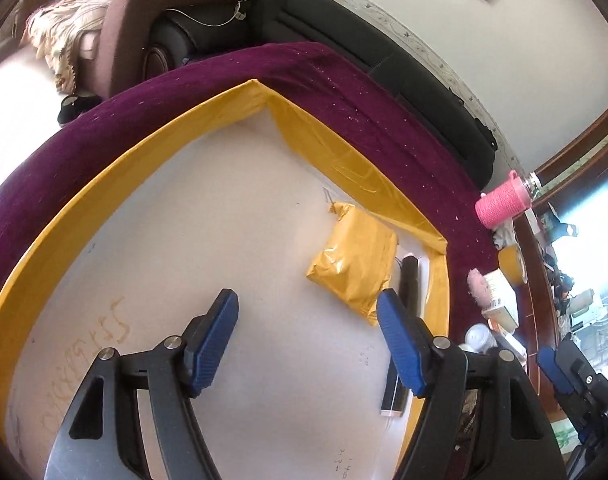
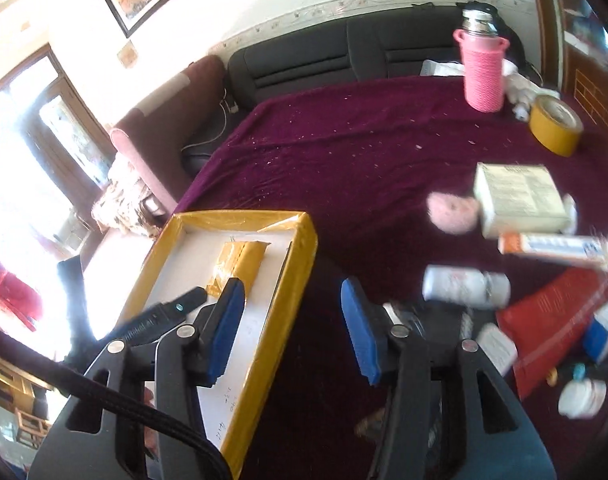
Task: Organize objects
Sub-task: 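Move both grippers back over the cluttered items on the bed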
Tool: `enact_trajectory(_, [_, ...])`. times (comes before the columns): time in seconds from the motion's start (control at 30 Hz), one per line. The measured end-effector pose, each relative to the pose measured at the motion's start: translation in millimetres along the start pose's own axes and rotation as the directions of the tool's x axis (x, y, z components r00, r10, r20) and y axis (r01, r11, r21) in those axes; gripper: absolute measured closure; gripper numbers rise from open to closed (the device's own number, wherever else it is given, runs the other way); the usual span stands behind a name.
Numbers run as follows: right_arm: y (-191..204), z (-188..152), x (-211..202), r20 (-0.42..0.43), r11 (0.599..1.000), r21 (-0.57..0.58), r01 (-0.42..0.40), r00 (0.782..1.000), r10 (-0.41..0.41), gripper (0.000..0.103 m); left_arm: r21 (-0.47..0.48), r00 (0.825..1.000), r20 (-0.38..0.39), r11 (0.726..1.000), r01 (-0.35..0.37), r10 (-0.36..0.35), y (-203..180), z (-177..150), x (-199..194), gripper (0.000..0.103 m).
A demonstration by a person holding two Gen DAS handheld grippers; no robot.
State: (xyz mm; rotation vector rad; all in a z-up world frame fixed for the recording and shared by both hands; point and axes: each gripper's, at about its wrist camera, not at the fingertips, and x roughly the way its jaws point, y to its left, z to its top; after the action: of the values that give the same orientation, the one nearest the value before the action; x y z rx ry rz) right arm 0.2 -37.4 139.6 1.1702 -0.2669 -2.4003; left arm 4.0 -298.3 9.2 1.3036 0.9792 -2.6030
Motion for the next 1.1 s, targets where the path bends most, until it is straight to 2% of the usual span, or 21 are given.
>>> enact_trajectory(0.13, [-11.9, -18.0, -21.6, 0.007, 0.999, 0.034, -0.020, 1.000, 0.020, 0.054, -0.015, 0.999, 0.004, 0.999, 0.041, -0.041, 8.4, -11.9, -10.3, 0.037])
enact_trajectory(0.23, [-17.4, -31.2, -39.4, 0.030, 1.000, 0.016, 0.012, 0.999, -0.012, 0.054, -0.021, 0.998, 0.012, 0.998, 0.058, -0.058, 14.6, -10.9, -18.3, 0.037])
enact_trajectory(0.33, [-25.4, -35.8, -58.4, 0.054, 0.998, -0.015, 0.056, 0.997, -0.056, 0.054, 0.038, 0.997, 0.059, 0.998, 0.049, -0.051, 1.0, -12.3, -41.6, 0.037])
enact_trajectory(0.4, [-29.5, -35.4, -77.3, 0.101, 0.992, -0.044, 0.120, 0.988, -0.115, 0.054, 0.106, 0.993, 0.105, 0.993, 0.045, -0.056, -19.6, -18.5, -62.1, 0.036])
enact_trajectory(0.47, [-29.2, -34.7, -106.0, 0.216, 0.969, -0.087, 0.232, 0.954, -0.210, 0.053, 0.195, 0.986, 0.161, 0.981, 0.006, -0.039, -47.4, -29.9, -82.4, 0.034])
enact_trajectory(0.5, [-26.8, -37.3, -127.2, 0.318, 0.941, -0.097, 0.324, 0.906, -0.279, 0.042, 0.237, 0.981, 0.192, 0.971, -0.019, -0.028, -61.5, -36.8, -90.7, 0.033])
enact_trajectory(0.53, [-26.6, -39.7, -139.2, 0.382, 0.925, -0.091, 0.370, 0.870, -0.310, 0.031, 0.282, 0.974, 0.227, 0.958, -0.043, -0.023, -76.8, -45.3, -99.3, 0.032])
enact_trajectory(0.57, [-27.9, -44.7, -154.3, 0.465, 0.908, -0.071, 0.414, 0.819, -0.337, 0.007, 0.319, 0.966, 0.259, 0.946, -0.064, -0.022, -90.9, -53.9, -106.2, 0.027])
enact_trajectory(0.6, [-34.7, -50.6, -166.4, 0.538, 0.902, -0.037, 0.431, 0.769, -0.345, 0.000, 0.357, 0.954, 0.298, 0.930, -0.085, -0.027, -106.8, -64.5, -113.8, 0.021])
enact_trajectory(0.63, [-43.0, -54.2, -171.7, 0.563, 0.907, -0.009, 0.422, 0.752, -0.344, 0.000, 0.378, 0.947, 0.318, 0.921, -0.090, -0.038, -116.5, -69.1, -118.3, 0.018])
enact_trajectory(0.67, [-53.2, -53.9, -173.2, 0.549, 0.916, 0.020, 0.401, 0.761, -0.346, 0.000, 0.399, 0.942, 0.331, 0.913, -0.086, -0.056, -125.6, -75.4, -122.4, 0.012])
enact_trajectory(0.7, [-74.2, -50.5, -168.3, 0.463, 0.938, 0.062, 0.342, 0.823, -0.330, 0.000, 0.415, 0.941, 0.330, 0.907, -0.074, -0.074, -135.2, -80.0, -122.8, 0.009])
enact_trajectory(0.73, [-88.4, -47.9, -162.3, 0.399, 0.949, 0.092, 0.300, 0.863, -0.311, 0.000, 0.425, 0.945, 0.316, 0.903, -0.059, -0.088, -141.0, -82.4, -122.3, 0.009])
enact_trajectory(0.77, [-101.5, -47.7, -157.1, 0.349, 0.954, 0.123, 0.273, 0.888, -0.299, 0.000, 0.432, 0.951, 0.295, 0.901, -0.043, -0.096, -148.2, -84.5, -119.5, 0.009])
enact_trajectory(0.8, [-119.4, -51.8, -151.2, 0.309, 0.947, 0.164, 0.276, 0.897, -0.315, 0.000, 0.439, 0.956, 0.275, 0.898, -0.034, -0.099, -153.3, -88.6, -115.5, 0.009])
enact_trajectory(0.9, [-147.2, -64.1, -147.6, 0.280, 0.920, 0.195, 0.341, 0.879, -0.386, 0.000, 0.464, 0.974, 0.213, 0.885, -0.033, -0.075, -168.9, -100.0, -97.1, 0.009])
enact_trajectory(0.97, [-159.8, -72.3, -150.6, 0.264, 0.910, 0.201, 0.363, 0.874, -0.407, 0.000, 0.488, 0.984, 0.167, 0.872, -0.033, -0.056, -179.7, -109.1, -84.4, 0.009])
enact_trajectory(1.1, [-206.2, -88.7, -163.3, 0.221, 0.881, 0.264, 0.394, 0.864, -0.452, 0.000, 0.573, 0.996, 0.076, 0.819, -0.005, -0.048, -208.2, -138.6, -62.6, 0.009])
